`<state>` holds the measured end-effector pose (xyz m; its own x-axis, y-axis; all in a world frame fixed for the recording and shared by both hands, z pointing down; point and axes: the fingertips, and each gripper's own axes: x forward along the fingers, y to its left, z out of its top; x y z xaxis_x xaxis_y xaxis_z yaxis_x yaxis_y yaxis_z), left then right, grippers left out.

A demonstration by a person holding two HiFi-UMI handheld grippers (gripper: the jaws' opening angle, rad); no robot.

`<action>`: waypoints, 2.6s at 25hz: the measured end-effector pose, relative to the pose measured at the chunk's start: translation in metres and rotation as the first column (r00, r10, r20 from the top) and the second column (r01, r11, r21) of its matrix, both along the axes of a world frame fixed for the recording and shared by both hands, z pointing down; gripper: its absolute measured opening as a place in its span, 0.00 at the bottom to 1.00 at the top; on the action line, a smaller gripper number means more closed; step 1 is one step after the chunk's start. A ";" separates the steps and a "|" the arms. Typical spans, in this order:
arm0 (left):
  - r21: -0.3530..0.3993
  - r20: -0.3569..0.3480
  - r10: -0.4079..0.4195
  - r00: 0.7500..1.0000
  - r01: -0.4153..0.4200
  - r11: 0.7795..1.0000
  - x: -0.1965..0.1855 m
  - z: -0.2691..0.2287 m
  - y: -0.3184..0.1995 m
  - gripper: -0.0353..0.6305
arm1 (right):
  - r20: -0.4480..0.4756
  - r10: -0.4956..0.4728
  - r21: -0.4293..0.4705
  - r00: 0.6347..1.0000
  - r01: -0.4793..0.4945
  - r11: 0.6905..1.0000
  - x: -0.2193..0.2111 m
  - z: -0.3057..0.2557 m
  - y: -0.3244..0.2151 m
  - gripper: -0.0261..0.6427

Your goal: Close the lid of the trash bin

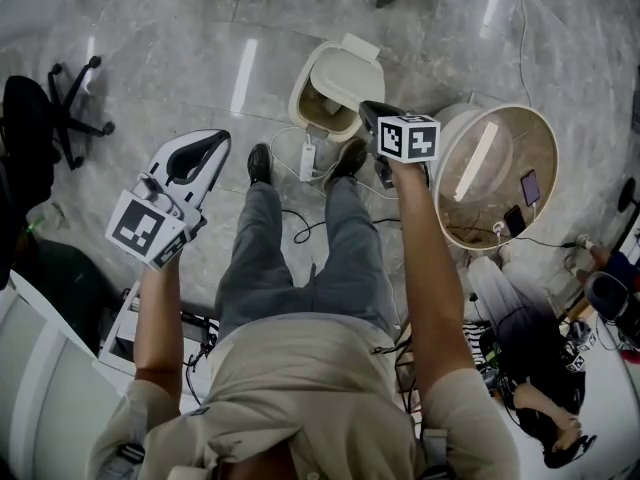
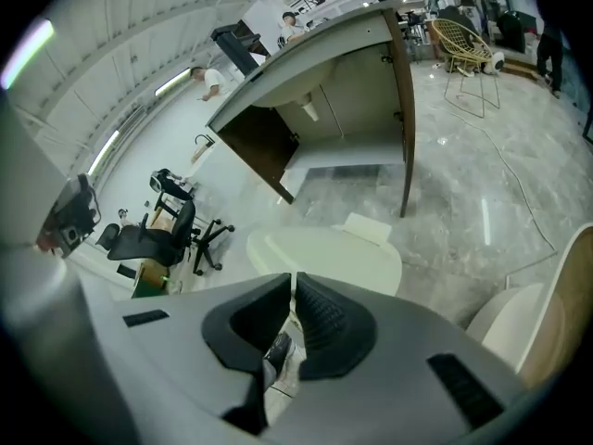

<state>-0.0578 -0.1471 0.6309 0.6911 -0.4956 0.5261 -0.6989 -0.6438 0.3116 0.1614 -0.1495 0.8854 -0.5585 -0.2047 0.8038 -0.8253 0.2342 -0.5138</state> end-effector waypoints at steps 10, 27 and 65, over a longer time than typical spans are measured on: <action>-0.017 0.011 0.004 1.000 -0.004 1.000 -0.008 0.018 0.021 0.08 | -0.061 -0.101 -0.081 0.993 0.096 0.992 -0.024 0.059 0.063 0.08; -0.067 0.033 -0.026 0.999 0.028 0.997 -0.045 0.061 0.035 0.08 | -0.172 -0.212 -0.189 0.962 0.179 0.965 -0.046 0.168 0.104 0.08; 0.152 0.033 0.047 0.998 -0.051 0.987 -0.066 -0.089 0.029 0.08 | -0.274 -0.127 0.045 0.953 0.145 0.988 -0.015 -0.026 0.027 0.08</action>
